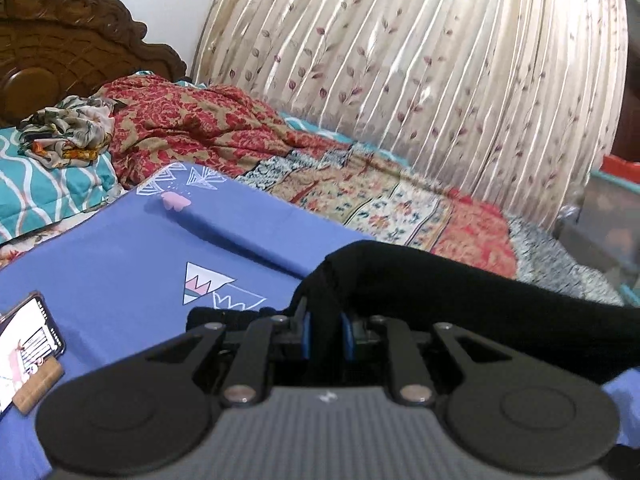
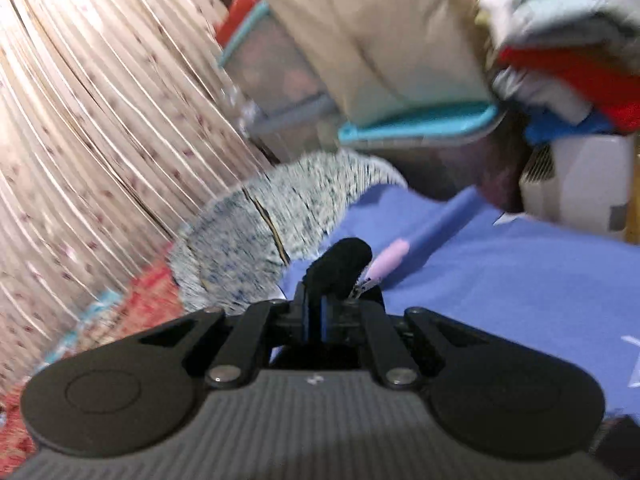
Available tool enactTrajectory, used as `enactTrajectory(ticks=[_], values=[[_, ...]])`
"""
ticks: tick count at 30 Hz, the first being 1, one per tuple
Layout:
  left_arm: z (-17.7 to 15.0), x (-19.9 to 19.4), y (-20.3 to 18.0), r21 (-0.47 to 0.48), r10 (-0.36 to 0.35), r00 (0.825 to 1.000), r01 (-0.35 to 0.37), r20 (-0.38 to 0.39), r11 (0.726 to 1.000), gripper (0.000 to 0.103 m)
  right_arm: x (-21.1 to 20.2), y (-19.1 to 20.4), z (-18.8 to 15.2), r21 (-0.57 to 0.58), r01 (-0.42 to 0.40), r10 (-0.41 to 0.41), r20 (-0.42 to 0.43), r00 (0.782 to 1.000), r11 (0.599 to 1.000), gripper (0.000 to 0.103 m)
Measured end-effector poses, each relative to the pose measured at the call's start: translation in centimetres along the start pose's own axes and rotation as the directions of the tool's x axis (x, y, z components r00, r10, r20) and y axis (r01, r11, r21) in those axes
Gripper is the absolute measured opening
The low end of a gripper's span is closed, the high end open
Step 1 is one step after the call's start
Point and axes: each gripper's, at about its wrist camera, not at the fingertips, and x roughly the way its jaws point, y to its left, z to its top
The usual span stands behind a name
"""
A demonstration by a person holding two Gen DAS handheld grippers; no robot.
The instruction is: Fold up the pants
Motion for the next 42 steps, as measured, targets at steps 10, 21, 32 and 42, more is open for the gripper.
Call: enactTrajectory(ticks=[10,21,32,42], values=[[0.8,2.2,-0.3,0.061,-0.007,1.0,0.007,-0.014,0.998,0.014,-3.3,-1.1,-0.9,0.014,-0.018,0.018,0.001,1.0,1.0,0.008],[-0.9,20.4,-1.9,0.145,0.225,0.946,-0.195,-0.234,0.97,0.02,15.0,1.9,-6.2,0.045,0.104,-0.097,-0.143,0.985,0.994,0.052],[-2.4,11.4,0.7,0.136,0.147,0.969,-0.121,-0.198,0.983,0.039,14.5,-5.7,-8.9,-0.036,0.184,-0.187,-0.207,0.96,0.982,0.056],[-4.1,4.0,7.1,-0.031,0.215,0.918,-0.239,-0.334,0.971,0.044,20.3,-2.1,-13.8,-0.122,0.151,-0.183,-0.313,0.932,0.981,0.009]])
